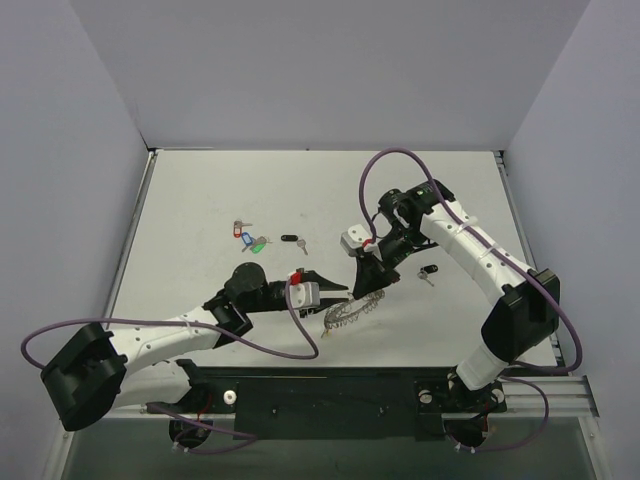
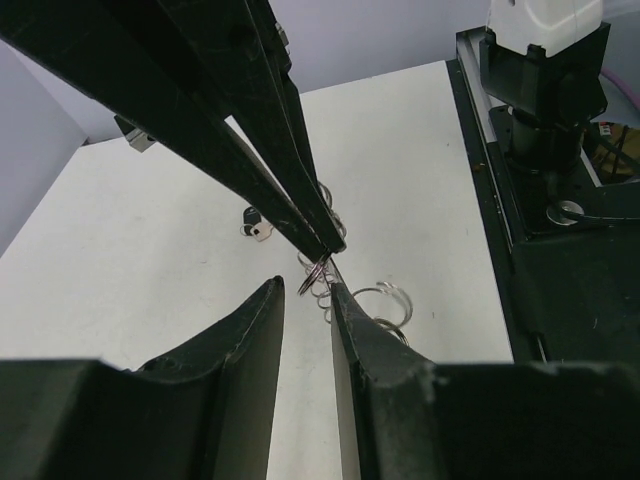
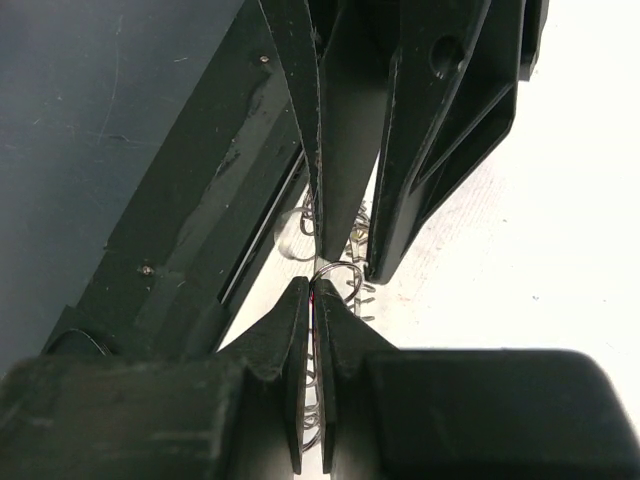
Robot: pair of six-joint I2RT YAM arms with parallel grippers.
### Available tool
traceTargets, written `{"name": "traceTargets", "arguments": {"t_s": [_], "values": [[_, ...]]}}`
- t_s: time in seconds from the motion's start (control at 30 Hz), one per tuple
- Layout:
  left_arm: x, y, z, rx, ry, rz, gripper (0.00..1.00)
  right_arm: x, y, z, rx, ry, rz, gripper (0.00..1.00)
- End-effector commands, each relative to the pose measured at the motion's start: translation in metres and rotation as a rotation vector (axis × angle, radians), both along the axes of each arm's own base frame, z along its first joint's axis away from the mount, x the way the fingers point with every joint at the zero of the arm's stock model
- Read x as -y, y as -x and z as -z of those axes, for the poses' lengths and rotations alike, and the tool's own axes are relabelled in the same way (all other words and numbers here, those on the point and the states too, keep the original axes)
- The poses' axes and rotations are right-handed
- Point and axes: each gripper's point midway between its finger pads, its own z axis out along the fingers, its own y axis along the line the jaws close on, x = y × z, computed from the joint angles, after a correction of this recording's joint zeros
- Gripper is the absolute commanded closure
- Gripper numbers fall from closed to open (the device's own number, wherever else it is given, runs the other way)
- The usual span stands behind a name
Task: Put the keys on the keyring
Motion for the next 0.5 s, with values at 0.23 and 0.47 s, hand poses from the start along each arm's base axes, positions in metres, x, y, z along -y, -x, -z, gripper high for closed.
{"name": "traceTargets", "arguments": {"t_s": [0.23,0.47], "values": [[0.016,0.009,-0.029,0.026,0.081,0.058,0.66,-0.003,0.019,-0.02,-0.087,-0.042,-0.024,1.0],[0.02,0.007,-0.024,0.015,0.056,0.052,0.77,-0.003,0.021,-0.02,-0.092,-0.041,-0.027,1.0]]}}
